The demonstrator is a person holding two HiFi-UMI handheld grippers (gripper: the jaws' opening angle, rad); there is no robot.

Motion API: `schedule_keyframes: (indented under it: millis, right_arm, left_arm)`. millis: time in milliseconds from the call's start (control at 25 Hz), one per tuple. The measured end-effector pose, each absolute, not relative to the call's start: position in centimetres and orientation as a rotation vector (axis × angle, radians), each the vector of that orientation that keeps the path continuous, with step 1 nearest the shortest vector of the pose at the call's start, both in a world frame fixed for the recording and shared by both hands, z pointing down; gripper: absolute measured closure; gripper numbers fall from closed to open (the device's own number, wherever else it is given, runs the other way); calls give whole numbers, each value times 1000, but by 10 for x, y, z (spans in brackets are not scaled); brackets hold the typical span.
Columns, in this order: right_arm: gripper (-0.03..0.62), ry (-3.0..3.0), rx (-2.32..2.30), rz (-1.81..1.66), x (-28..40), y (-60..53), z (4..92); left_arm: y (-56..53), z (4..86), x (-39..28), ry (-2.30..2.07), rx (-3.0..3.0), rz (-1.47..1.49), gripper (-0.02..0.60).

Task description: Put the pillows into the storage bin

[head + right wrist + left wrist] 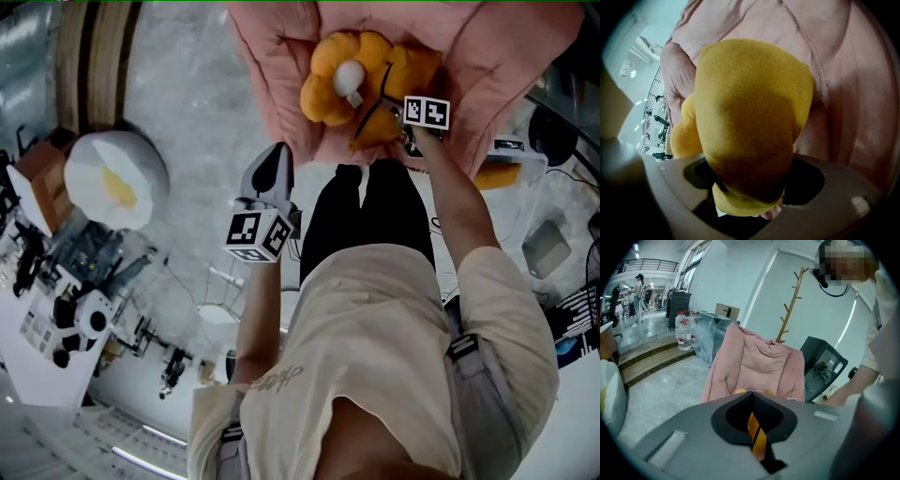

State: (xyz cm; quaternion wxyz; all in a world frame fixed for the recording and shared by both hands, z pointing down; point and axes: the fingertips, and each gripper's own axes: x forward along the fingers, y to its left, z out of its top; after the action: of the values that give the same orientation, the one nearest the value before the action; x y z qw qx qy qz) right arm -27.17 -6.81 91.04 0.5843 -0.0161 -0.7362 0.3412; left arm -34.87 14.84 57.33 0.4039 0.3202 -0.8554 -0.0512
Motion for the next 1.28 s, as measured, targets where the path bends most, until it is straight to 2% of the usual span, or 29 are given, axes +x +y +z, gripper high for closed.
schedule_keyframes:
  millis: [400, 840, 1280]
  right_arm:
    - [198, -1838, -60, 755, -240, -59, 834]
    - [198, -2019, 46, 706, -168, -45, 750]
    - [197, -2166, 280, 765, -74, -62, 685]
  left_arm:
    - [158, 544, -335, -2236, 987, -181, 565]
    - [186, 522, -291, -2249, 1246, -149, 565]
    - [150, 525, -235, -2084, 1562, -103, 565]
